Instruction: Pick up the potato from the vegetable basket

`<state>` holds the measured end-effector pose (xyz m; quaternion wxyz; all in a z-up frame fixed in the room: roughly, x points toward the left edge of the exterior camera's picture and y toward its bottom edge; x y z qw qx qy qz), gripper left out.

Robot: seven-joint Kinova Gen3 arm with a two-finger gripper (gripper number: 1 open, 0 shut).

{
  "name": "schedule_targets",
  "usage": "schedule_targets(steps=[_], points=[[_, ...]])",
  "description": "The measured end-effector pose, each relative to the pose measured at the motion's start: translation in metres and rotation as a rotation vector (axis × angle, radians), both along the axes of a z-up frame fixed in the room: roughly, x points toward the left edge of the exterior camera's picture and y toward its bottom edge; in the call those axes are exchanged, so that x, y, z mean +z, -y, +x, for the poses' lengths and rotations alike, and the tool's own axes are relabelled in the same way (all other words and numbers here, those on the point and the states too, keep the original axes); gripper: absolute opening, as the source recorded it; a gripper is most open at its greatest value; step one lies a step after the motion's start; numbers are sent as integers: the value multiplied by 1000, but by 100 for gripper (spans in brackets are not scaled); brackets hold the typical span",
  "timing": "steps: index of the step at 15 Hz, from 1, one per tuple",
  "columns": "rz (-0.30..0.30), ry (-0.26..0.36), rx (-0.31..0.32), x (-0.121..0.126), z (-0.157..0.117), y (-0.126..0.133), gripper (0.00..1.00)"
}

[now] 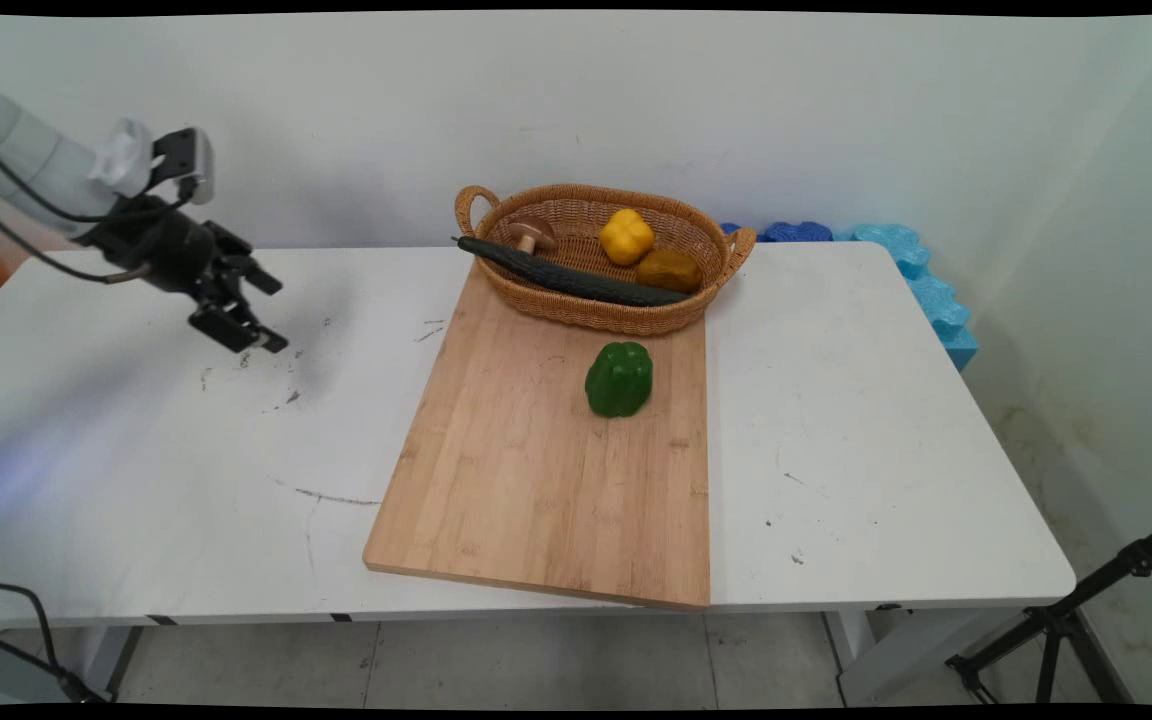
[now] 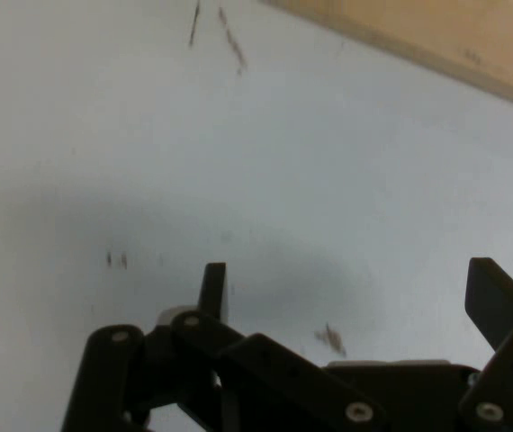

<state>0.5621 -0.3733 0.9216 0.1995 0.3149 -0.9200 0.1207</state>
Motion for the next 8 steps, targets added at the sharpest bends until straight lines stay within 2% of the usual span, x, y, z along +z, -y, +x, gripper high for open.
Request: schedule_targets(steps=[3, 8], points=[[-17, 7, -57, 2, -19, 17, 100], [-67, 21, -207, 6, -61, 59, 100]])
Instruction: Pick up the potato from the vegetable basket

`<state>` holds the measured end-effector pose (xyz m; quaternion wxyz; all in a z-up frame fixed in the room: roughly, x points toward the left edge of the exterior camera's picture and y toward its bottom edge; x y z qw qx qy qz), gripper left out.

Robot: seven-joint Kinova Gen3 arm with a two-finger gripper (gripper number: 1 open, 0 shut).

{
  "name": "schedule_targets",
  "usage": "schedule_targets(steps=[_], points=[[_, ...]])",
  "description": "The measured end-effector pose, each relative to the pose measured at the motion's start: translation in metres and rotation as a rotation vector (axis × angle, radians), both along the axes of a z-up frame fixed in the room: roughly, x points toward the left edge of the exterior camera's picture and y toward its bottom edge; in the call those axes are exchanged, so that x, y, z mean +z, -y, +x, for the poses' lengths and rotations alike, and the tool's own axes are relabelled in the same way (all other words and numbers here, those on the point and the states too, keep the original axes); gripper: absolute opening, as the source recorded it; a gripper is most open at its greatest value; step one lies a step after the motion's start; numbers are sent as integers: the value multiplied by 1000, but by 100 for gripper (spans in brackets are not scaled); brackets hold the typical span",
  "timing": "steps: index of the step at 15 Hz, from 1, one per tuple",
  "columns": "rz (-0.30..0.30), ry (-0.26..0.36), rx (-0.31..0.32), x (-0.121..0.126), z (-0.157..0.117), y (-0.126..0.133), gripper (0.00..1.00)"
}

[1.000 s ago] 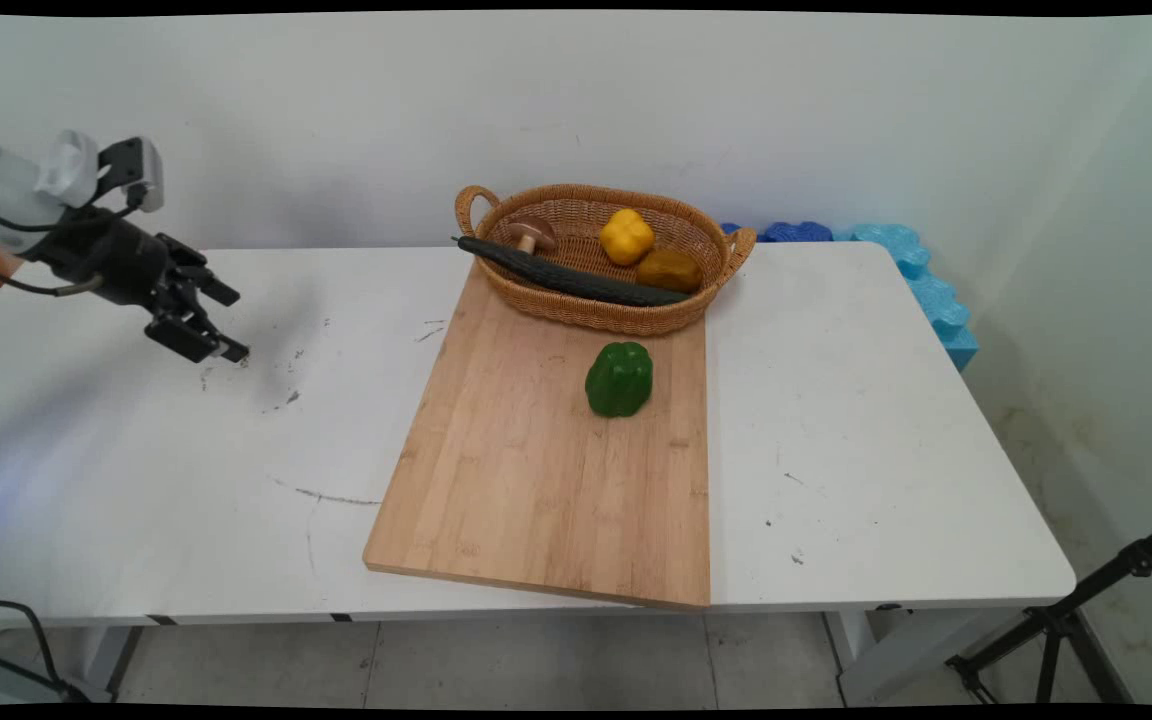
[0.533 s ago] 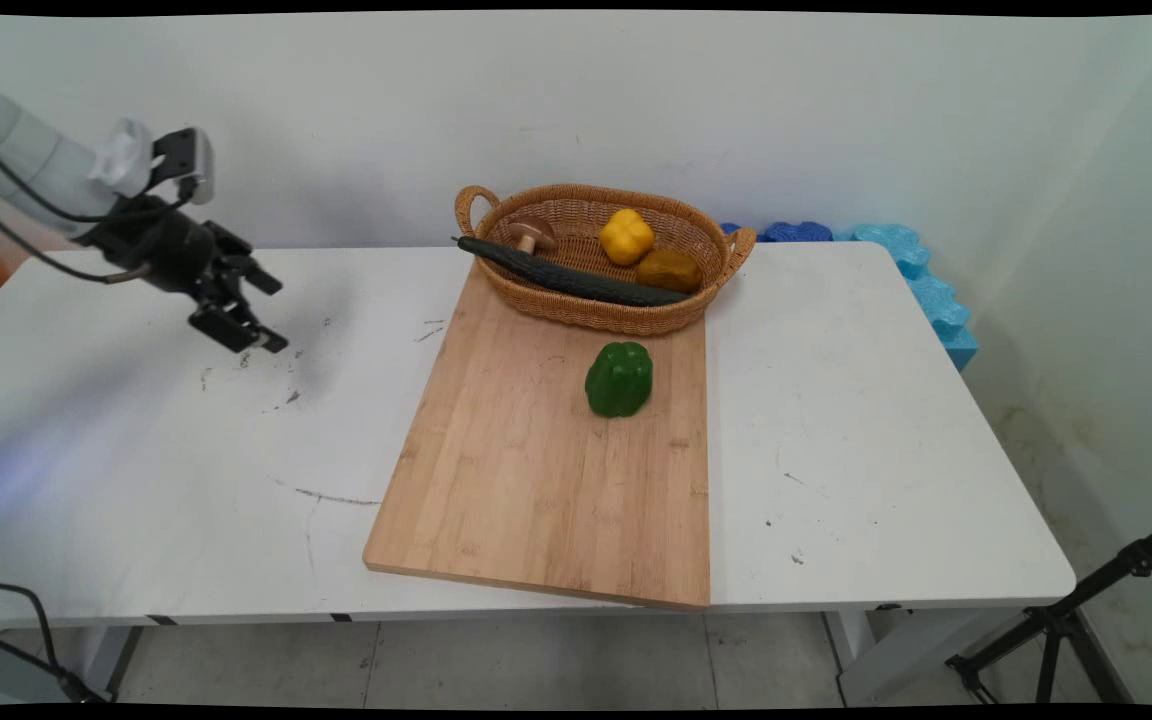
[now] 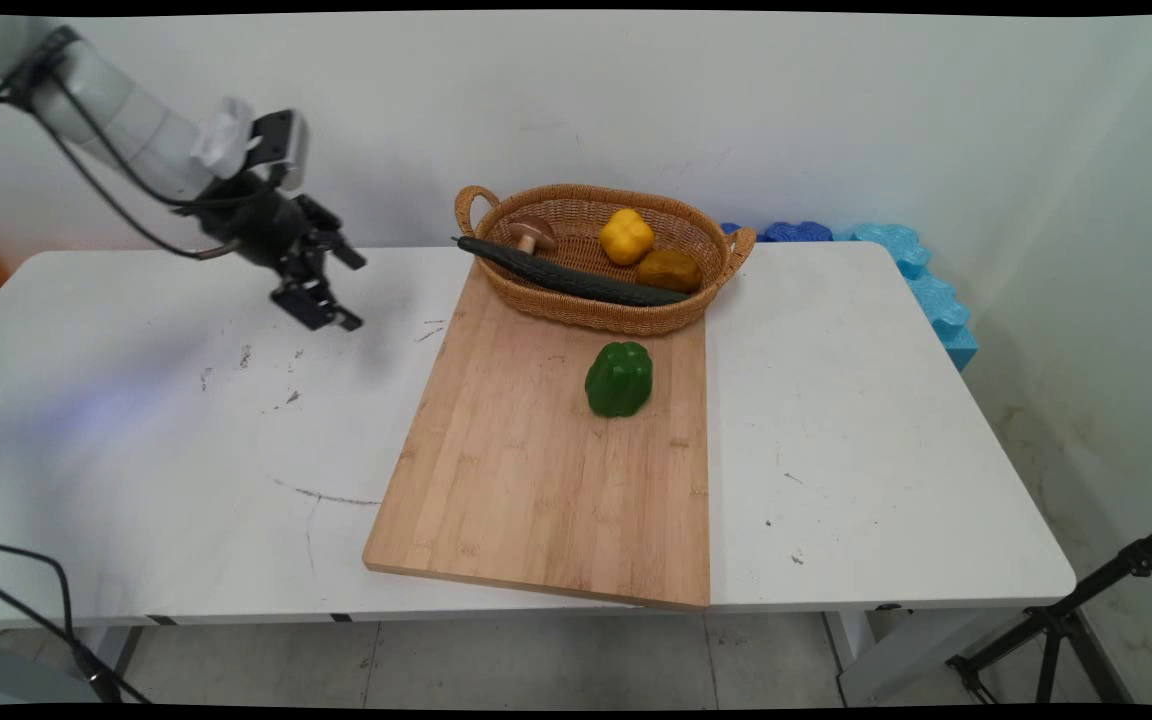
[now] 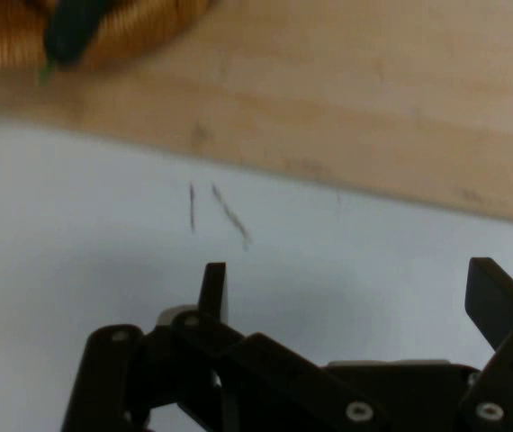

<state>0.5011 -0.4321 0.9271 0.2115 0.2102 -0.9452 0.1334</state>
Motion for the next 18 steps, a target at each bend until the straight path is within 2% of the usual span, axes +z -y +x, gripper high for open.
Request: schedule_targets(steps=[4, 11, 18], points=[[-49, 6, -108, 3, -34, 36, 100], [-128, -2, -247, 7, -95, 98, 100], [-184, -16, -311, 6, -154, 152, 100]])
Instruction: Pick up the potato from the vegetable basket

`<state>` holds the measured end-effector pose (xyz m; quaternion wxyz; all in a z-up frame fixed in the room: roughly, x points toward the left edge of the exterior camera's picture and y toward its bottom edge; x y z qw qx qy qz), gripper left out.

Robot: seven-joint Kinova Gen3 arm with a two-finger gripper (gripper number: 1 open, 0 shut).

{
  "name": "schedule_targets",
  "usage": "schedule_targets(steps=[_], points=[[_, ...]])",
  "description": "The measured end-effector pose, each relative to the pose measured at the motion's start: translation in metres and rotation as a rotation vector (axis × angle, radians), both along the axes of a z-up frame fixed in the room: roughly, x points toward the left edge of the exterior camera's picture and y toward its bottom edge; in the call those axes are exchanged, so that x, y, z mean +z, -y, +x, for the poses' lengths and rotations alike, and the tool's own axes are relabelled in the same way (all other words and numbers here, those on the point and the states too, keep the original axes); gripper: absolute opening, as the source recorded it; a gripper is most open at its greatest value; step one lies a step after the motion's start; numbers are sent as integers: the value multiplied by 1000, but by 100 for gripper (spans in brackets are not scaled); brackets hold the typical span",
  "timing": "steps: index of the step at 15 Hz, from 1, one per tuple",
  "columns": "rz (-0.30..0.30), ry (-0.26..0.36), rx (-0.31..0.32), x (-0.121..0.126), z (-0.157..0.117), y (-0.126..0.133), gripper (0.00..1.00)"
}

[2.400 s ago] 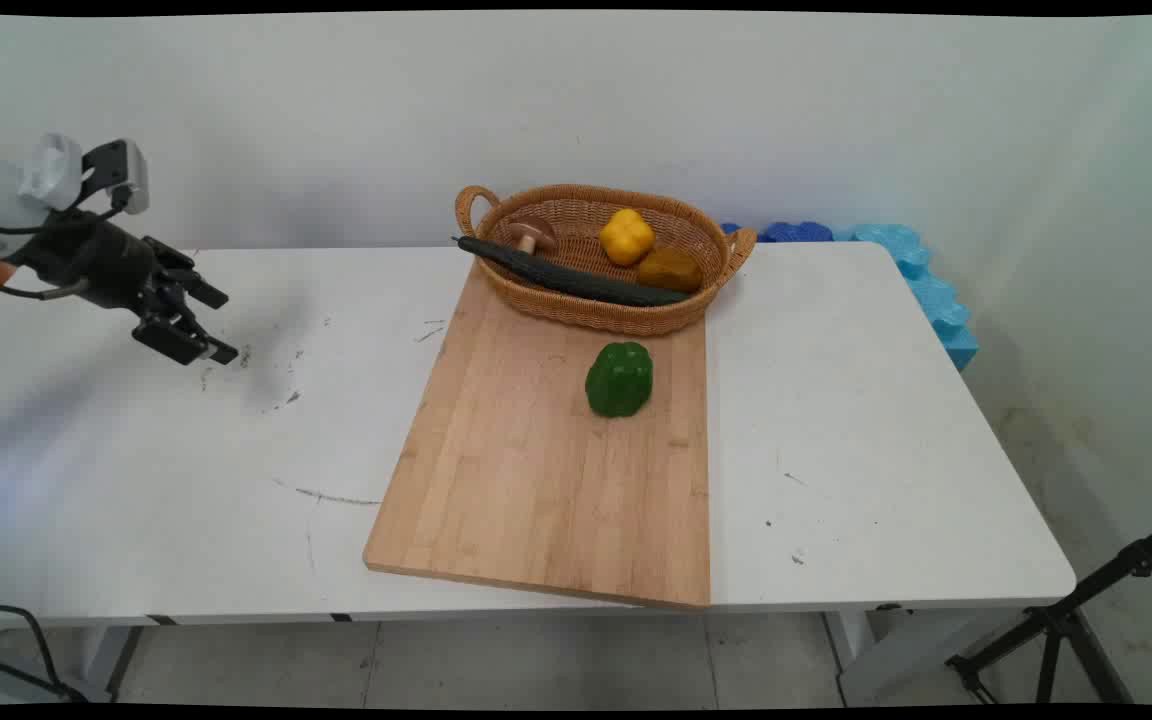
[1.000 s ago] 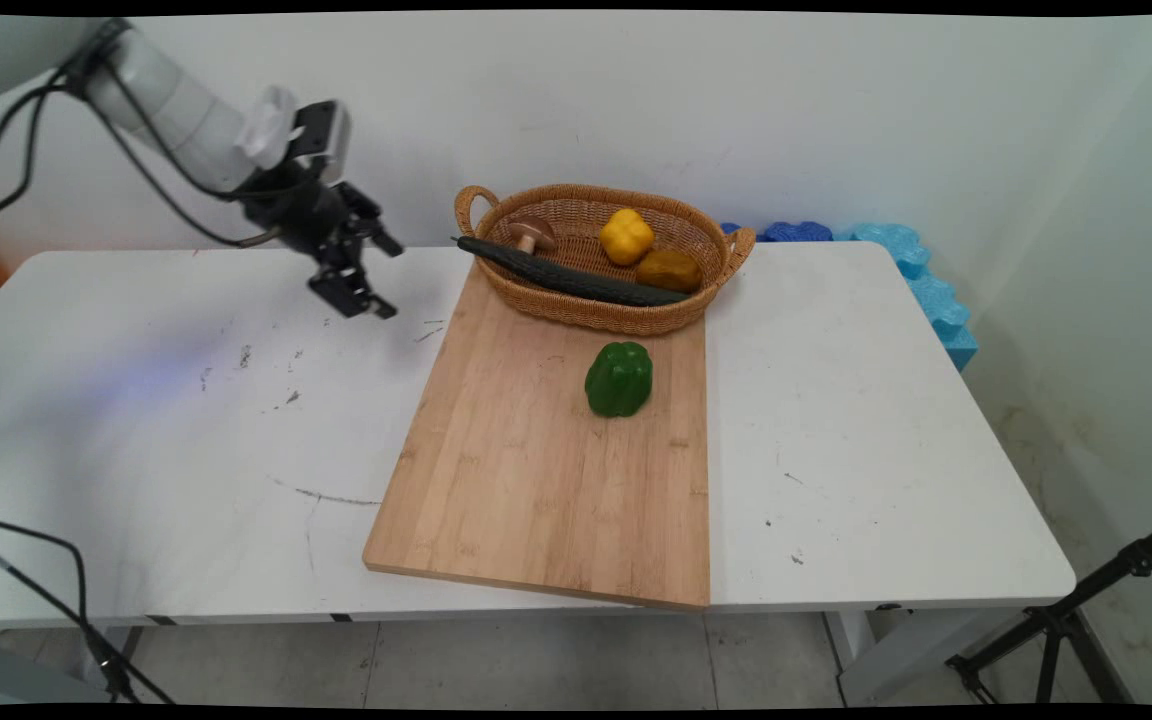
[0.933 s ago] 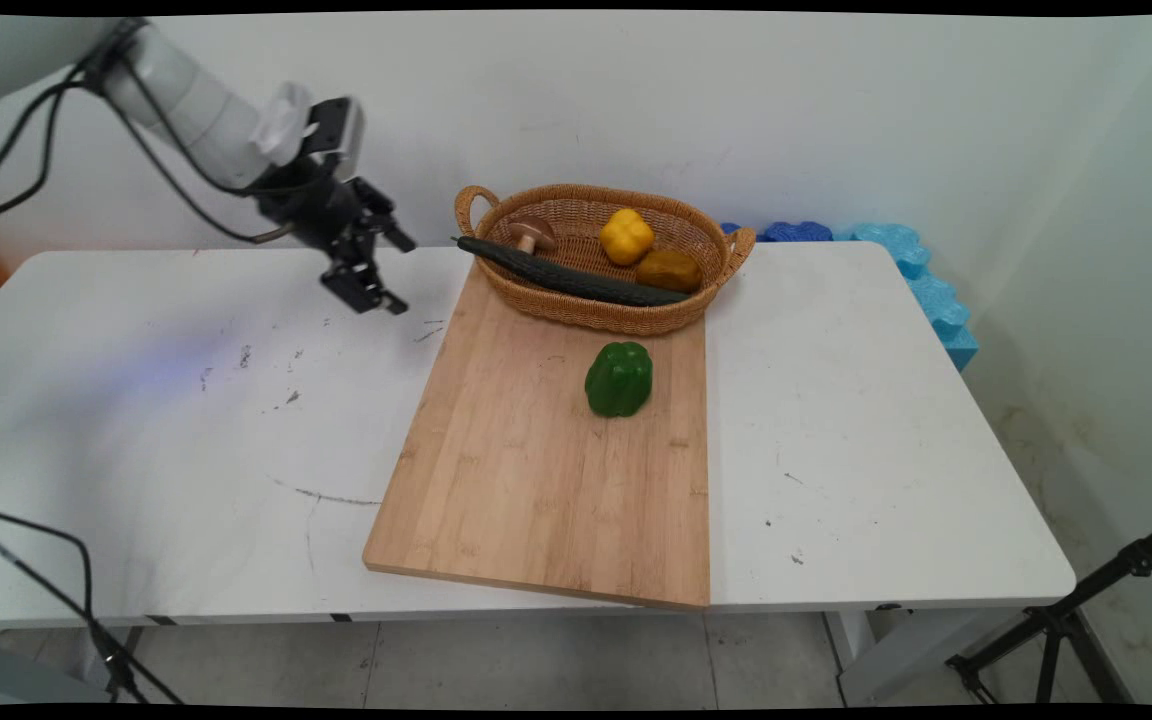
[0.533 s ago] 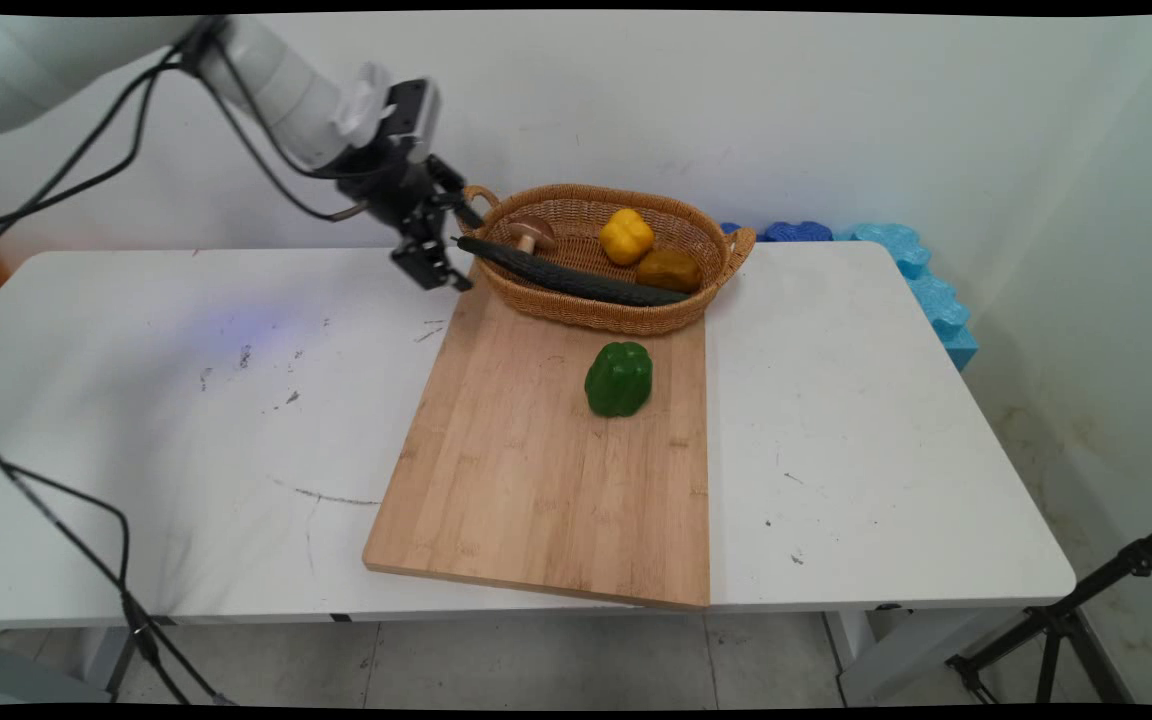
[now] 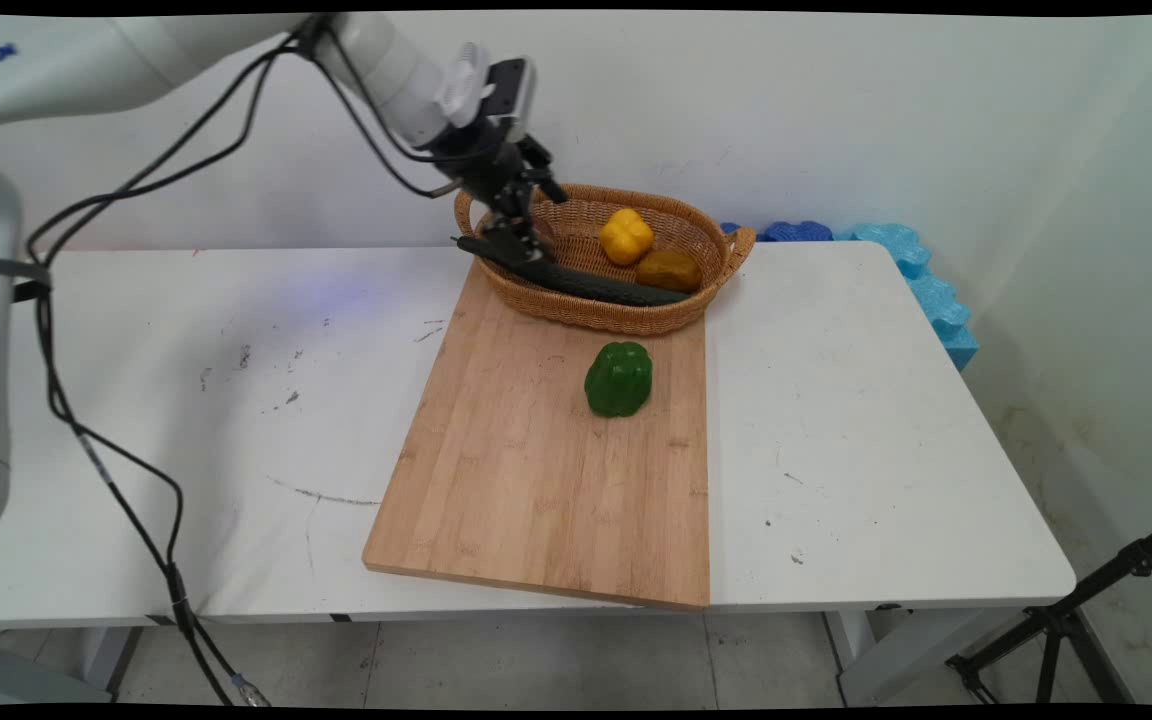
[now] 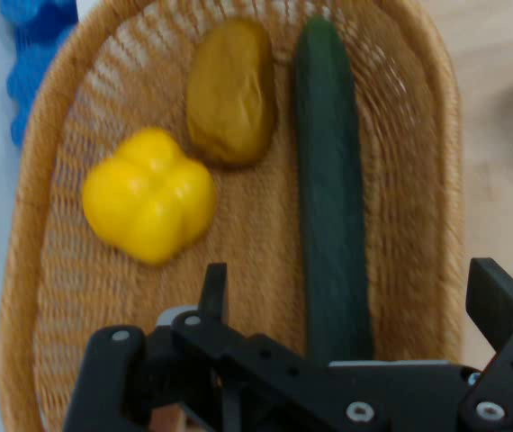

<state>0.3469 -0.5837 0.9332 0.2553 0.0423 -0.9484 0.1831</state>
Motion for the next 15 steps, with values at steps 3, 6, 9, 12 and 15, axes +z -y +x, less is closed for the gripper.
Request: schedule_targets(steps=[3, 6, 9, 12, 15], points=[[-10, -2, -13, -8, -25, 22, 100], [-13, -3, -17, -19, -49, 43, 100], [-8, 1, -15, -31, -65, 58, 100], [3, 9, -4, -48, -81, 75, 100], [16, 11, 11, -63, -94, 89, 100]])
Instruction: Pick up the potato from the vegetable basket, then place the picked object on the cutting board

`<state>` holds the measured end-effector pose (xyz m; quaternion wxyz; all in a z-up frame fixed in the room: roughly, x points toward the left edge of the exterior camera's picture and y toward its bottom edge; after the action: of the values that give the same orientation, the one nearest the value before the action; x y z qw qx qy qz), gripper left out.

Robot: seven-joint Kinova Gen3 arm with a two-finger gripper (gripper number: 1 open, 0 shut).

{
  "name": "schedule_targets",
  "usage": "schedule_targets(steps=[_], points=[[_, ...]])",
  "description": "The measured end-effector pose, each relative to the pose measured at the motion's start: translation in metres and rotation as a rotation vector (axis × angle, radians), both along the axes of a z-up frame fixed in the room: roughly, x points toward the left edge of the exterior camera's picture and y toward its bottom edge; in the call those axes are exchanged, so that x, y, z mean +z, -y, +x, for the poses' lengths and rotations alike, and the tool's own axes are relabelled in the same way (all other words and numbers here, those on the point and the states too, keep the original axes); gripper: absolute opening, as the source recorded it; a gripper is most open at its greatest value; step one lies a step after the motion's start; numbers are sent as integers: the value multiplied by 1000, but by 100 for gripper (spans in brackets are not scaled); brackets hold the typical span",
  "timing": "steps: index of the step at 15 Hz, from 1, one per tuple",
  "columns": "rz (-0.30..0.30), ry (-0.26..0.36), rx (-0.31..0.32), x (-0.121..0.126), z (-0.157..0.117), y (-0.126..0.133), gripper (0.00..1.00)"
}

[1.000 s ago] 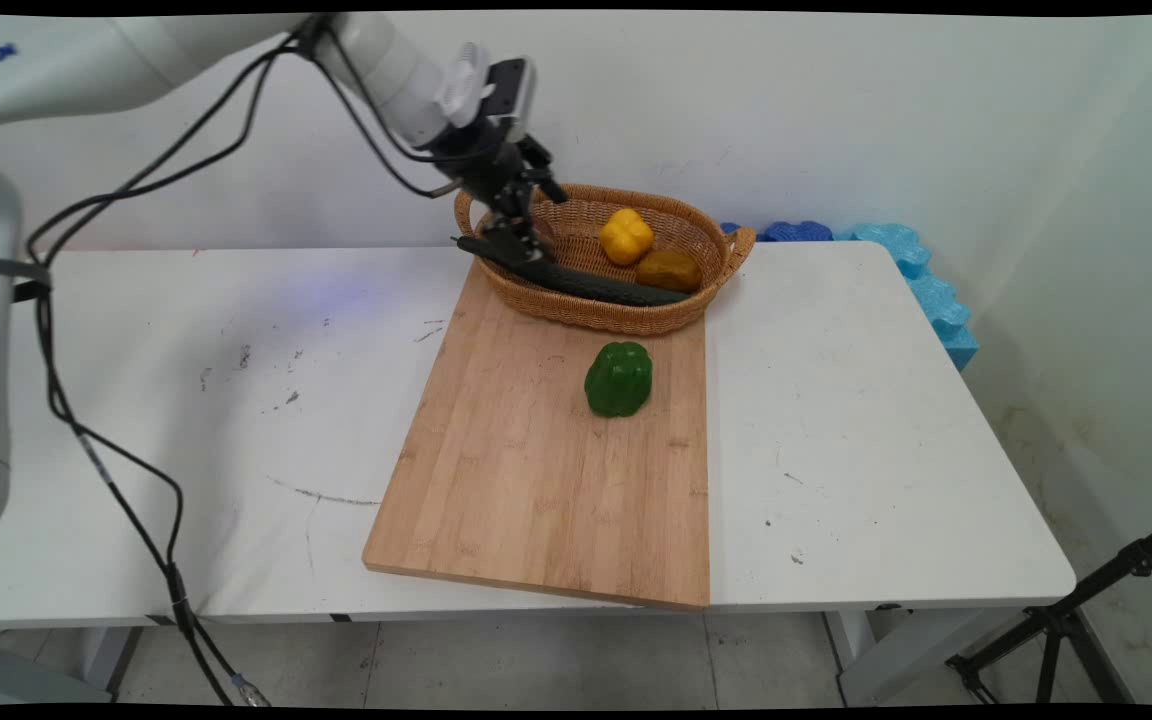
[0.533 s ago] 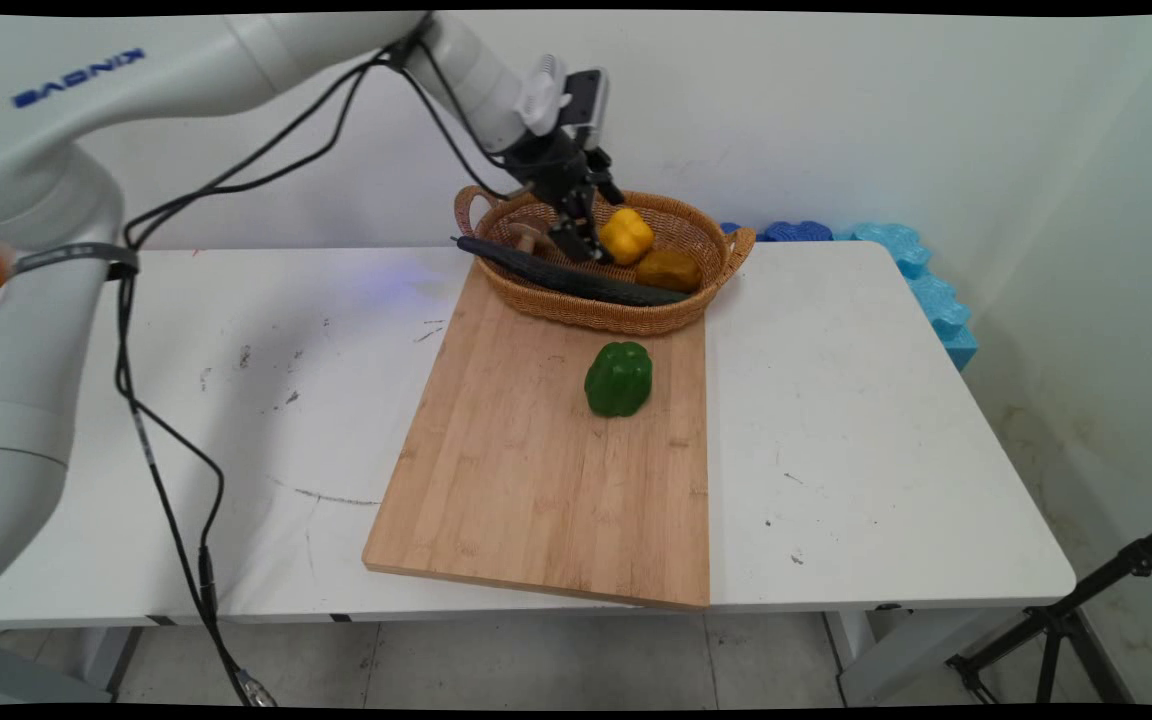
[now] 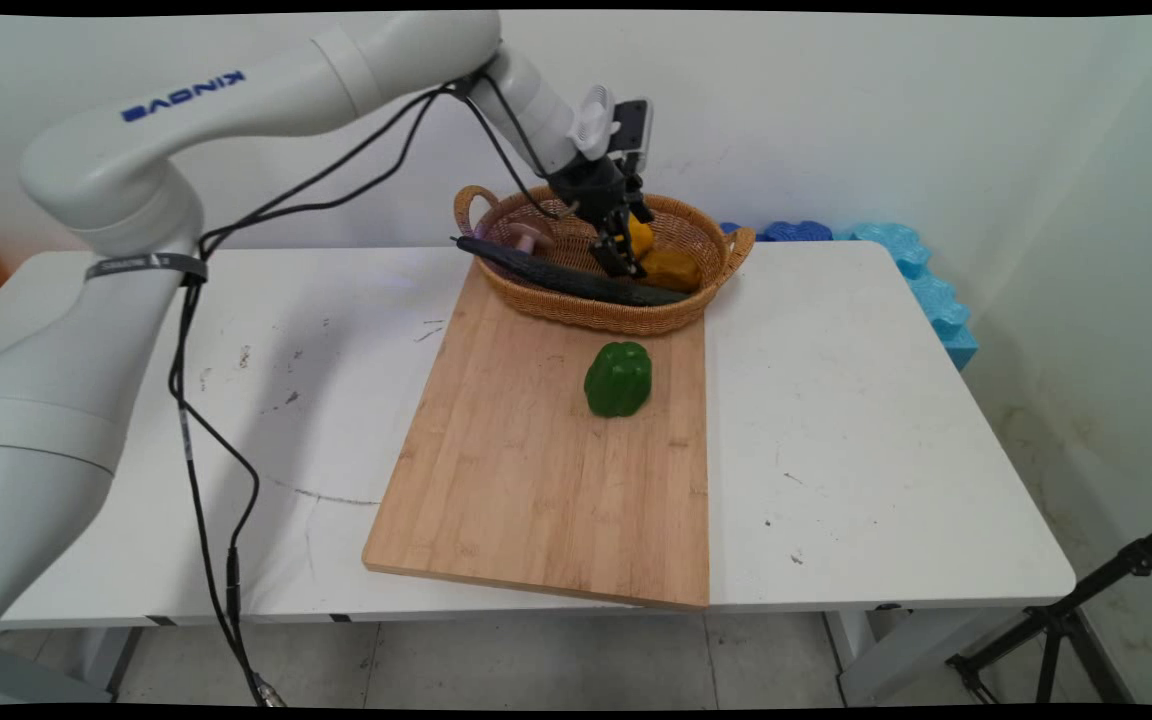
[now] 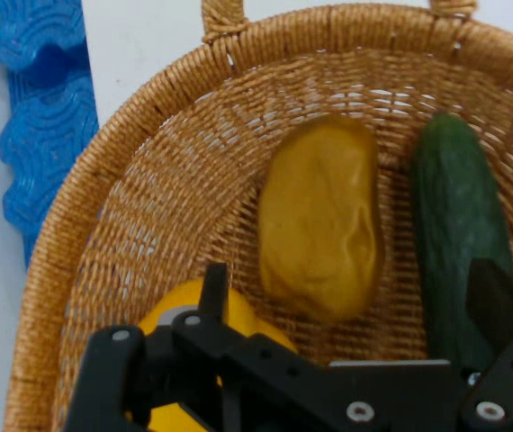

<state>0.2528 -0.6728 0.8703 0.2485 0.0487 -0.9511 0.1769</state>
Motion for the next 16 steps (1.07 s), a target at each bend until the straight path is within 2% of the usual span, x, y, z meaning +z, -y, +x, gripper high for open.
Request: schedule_targets(steps=[6, 13, 14, 16], points=[[22, -3, 30, -22, -20, 20, 100], [39, -6, 50, -34, -33, 30, 100], [40, -6, 52, -36, -34, 30, 0], [41, -6, 55, -37, -36, 31, 0]])
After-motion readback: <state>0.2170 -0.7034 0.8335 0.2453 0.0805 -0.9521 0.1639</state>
